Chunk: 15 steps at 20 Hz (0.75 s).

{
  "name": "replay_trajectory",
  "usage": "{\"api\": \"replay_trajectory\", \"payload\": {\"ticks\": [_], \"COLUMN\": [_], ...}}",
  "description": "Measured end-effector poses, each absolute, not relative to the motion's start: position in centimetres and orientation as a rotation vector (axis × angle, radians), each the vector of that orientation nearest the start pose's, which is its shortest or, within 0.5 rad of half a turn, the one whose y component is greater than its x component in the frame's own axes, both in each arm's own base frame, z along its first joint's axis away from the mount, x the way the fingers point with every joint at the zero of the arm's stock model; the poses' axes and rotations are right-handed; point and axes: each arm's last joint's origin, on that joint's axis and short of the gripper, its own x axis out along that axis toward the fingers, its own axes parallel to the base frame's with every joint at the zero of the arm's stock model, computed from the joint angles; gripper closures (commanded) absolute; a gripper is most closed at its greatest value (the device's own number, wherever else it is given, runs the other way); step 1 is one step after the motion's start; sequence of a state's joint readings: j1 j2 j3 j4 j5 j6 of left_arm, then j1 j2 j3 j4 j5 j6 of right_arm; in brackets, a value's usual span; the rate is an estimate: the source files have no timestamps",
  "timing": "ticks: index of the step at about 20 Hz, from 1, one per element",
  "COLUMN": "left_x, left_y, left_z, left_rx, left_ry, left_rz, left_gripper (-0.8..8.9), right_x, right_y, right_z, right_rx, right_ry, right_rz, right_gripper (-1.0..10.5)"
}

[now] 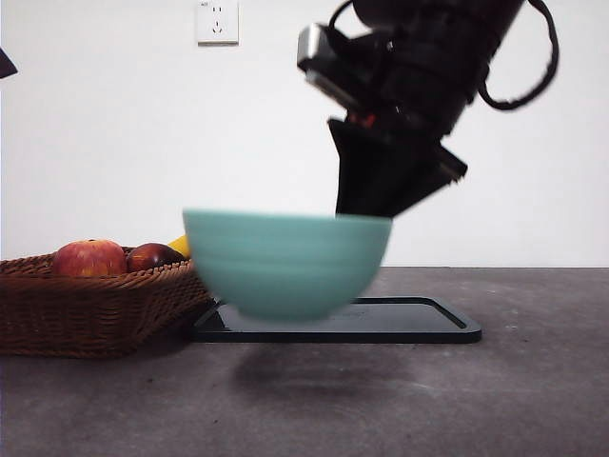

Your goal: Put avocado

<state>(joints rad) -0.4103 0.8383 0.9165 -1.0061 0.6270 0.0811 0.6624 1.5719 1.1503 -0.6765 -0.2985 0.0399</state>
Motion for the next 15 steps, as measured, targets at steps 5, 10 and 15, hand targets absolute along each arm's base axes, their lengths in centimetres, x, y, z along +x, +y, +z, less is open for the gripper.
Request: {"api": "replay_trajectory", "payload": {"ticks": [5, 10, 15], "left_x": [11.9, 11.9, 11.9], "left_y": [-7.0, -7.0, -7.0], "left_z": [30.6, 30.6, 30.6], "left_rx": [-0.036, -0.036, -0.036], "left_ry": [0.922, 0.922, 0.922], "left_rz": [-0.997, -0.997, -0.997], "left_gripper": [4.43, 4.43, 4.43], "right_x": [27.8, 34.5, 39.0], "right_y": [18.5, 18.1, 17.9], "right_z": [26.7, 26.1, 23.6], "right_rx": [-0.111, -0.074, -0.052], "right_ry": [1.046, 1.082, 1.113], "right_rz": [0.746, 0.651, 0.602], "right_gripper": [9.3, 9.3, 9.3]}}
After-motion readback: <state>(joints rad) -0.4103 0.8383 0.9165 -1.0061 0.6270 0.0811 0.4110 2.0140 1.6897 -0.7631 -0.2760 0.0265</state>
